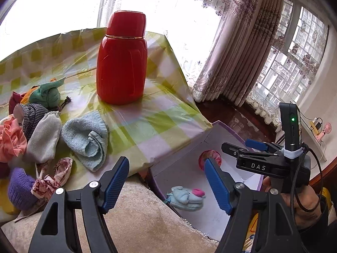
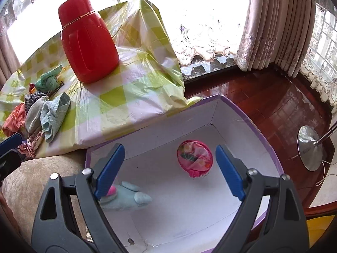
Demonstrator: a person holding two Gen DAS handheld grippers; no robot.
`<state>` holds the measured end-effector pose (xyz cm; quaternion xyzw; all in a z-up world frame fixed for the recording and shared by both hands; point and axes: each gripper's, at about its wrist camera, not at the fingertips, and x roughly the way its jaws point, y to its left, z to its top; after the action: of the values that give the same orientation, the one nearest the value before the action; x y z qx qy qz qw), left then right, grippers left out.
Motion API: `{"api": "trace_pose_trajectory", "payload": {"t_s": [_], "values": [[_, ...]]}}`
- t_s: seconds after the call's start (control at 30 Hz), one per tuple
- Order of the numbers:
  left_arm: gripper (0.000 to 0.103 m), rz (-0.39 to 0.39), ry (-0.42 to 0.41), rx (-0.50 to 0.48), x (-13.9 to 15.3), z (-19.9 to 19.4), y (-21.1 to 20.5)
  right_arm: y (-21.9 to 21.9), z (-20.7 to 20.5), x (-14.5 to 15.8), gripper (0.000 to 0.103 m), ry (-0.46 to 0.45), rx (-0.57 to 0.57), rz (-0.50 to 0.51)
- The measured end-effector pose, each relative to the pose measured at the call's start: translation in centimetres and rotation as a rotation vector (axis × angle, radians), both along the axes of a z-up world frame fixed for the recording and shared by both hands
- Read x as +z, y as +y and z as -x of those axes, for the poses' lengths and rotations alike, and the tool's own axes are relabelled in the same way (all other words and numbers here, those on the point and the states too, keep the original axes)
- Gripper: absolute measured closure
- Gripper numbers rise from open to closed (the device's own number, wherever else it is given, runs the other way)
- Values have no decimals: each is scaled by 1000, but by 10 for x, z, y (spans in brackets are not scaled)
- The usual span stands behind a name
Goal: Organize soft objects
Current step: 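Carry both held items into the white box and open both tools, then move both open tools back from the box to the pile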
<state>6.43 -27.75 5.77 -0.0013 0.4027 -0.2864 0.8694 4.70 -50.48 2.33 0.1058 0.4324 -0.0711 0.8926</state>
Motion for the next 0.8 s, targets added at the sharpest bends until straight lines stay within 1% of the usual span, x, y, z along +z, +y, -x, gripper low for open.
{"api": "trace_pose_trajectory", "payload": {"t_s": [0.03,0.1,0.23,0.33,0.53,0.6,0.7,0.8], "values": [[24,4,-5,13,0,1,3,0,0,0,14,-4,7,-16],[21,14,-15,35,2,2,11,-1,2,1,14,-22,22,-70],[21,12,-14,84,5,2,27,2,0,-2,14,-5,47,-131],[21,-12,-9,125,5,2,39,7,0,-2,14,-5,65,-151],[21,-23,-20,203,6,9,65,26,-1,1,14,-9,106,-140],[22,-12,-18,226,5,12,76,37,-4,3,14,-10,133,-138],[26,15,5,260,4,14,94,54,-6,5,14,-17,173,-160],[26,45,21,302,1,16,114,74,-11,5,14,-3,207,-175]]}}
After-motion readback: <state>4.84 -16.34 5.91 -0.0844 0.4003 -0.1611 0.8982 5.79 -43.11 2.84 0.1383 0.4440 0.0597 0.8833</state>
